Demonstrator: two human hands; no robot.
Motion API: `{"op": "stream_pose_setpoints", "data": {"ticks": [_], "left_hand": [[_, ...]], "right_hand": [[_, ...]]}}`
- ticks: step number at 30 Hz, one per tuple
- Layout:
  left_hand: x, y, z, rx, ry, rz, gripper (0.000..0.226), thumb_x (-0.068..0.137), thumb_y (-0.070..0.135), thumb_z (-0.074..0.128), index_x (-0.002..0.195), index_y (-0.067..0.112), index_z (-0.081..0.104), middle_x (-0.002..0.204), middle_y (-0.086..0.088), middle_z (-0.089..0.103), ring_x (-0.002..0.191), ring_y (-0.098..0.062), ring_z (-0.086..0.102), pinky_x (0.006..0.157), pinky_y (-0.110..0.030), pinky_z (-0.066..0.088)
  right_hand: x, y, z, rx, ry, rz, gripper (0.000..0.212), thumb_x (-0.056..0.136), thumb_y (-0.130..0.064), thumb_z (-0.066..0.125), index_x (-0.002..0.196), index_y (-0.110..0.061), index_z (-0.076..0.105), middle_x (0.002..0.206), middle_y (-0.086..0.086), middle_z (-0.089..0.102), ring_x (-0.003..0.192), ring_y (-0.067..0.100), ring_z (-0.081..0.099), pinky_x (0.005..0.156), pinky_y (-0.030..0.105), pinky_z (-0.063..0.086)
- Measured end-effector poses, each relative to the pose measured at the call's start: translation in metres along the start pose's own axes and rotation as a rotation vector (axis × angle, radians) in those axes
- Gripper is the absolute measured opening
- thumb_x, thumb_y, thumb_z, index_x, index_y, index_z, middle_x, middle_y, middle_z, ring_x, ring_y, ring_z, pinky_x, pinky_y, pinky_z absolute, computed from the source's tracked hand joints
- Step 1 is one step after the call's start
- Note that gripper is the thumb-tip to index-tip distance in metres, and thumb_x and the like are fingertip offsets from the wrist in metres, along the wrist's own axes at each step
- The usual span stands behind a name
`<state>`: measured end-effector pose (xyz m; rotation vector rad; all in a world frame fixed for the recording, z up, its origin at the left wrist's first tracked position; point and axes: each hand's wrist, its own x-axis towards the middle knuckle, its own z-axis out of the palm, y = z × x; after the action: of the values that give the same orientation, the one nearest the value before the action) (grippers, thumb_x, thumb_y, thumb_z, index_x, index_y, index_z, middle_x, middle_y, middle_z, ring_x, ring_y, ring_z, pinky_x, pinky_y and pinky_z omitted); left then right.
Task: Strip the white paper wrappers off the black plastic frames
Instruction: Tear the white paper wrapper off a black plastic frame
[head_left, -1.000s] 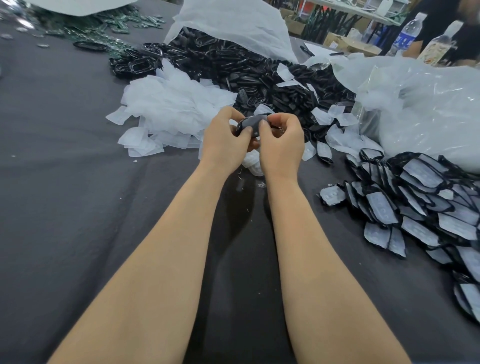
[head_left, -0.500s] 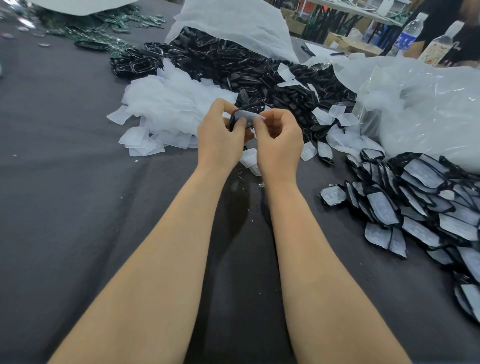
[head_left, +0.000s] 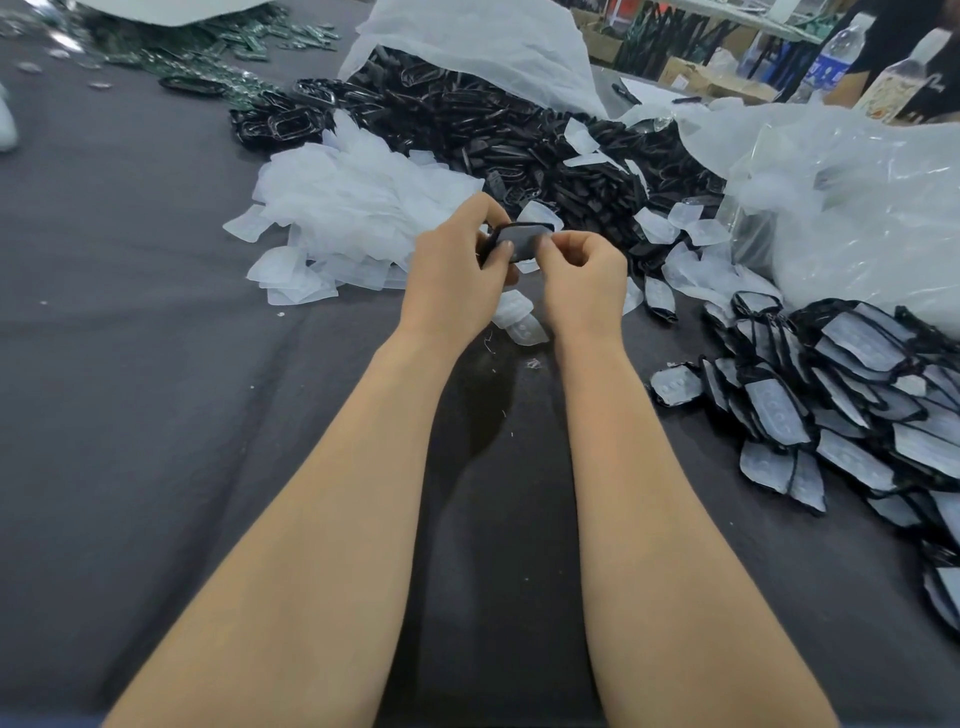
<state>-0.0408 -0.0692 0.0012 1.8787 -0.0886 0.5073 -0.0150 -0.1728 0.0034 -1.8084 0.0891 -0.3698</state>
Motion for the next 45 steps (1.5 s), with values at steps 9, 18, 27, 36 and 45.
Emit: {"op": "stream_pose_setpoints", "data": {"ticks": [9,18,27,36,45], "left_hand": [[0.003,0.003,-0.002,-0.119,-0.052,-0.066,0.012,0.094,0.004,0.053,0.096,0.015,0.053,0.074,0.002,0.064,0.055,0.004,0.062,0.06,-0.009,0.049],[0.003,0.006,-0.002,-0.284,-0.052,-0.206,0.015,0.095,0.002,0.053,0.101,0.015,0.052,0.083,-0.008,0.065,0.061,-0.009,0.066,0.066,-0.019,0.056],[0.002,0.004,0.001,-0.278,-0.068,-0.232,0.01,0.096,0.01,0.054,0.091,0.019,0.052,0.075,-0.004,0.067,0.057,-0.006,0.066,0.067,-0.021,0.057],[0.003,0.002,0.002,-0.264,-0.031,-0.275,0.018,0.096,0.011,0.052,0.083,0.023,0.053,0.081,-0.016,0.069,0.067,-0.024,0.07,0.066,-0.029,0.058],[0.003,0.004,-0.001,-0.293,-0.07,-0.27,0.019,0.097,0.009,0.05,0.083,0.022,0.052,0.074,-0.008,0.065,0.056,-0.009,0.068,0.06,-0.02,0.056]], "right_hand": [[0.007,0.002,-0.007,0.441,-0.11,0.252,0.013,0.09,-0.005,0.062,0.085,-0.012,0.053,0.081,0.005,0.059,0.062,0.008,0.057,0.059,0.017,0.049],[0.009,0.003,-0.007,0.68,-0.233,0.433,0.004,0.092,-0.004,0.058,0.096,-0.005,0.056,0.076,0.009,0.061,0.063,0.015,0.057,0.06,0.02,0.054],[0.006,0.003,-0.002,0.339,-0.081,0.216,0.012,0.093,-0.005,0.058,0.082,-0.011,0.056,0.09,0.013,0.061,0.071,0.014,0.059,0.067,0.022,0.053],[-0.002,0.0,0.002,0.306,-0.145,0.199,0.024,0.086,-0.006,0.065,0.108,-0.002,0.056,0.106,0.022,0.066,0.092,0.036,0.066,0.086,0.045,0.056],[0.003,0.002,-0.004,0.418,-0.082,0.232,0.019,0.09,-0.003,0.057,0.073,-0.013,0.061,0.064,0.001,0.062,0.059,0.012,0.058,0.053,0.02,0.049]]}}
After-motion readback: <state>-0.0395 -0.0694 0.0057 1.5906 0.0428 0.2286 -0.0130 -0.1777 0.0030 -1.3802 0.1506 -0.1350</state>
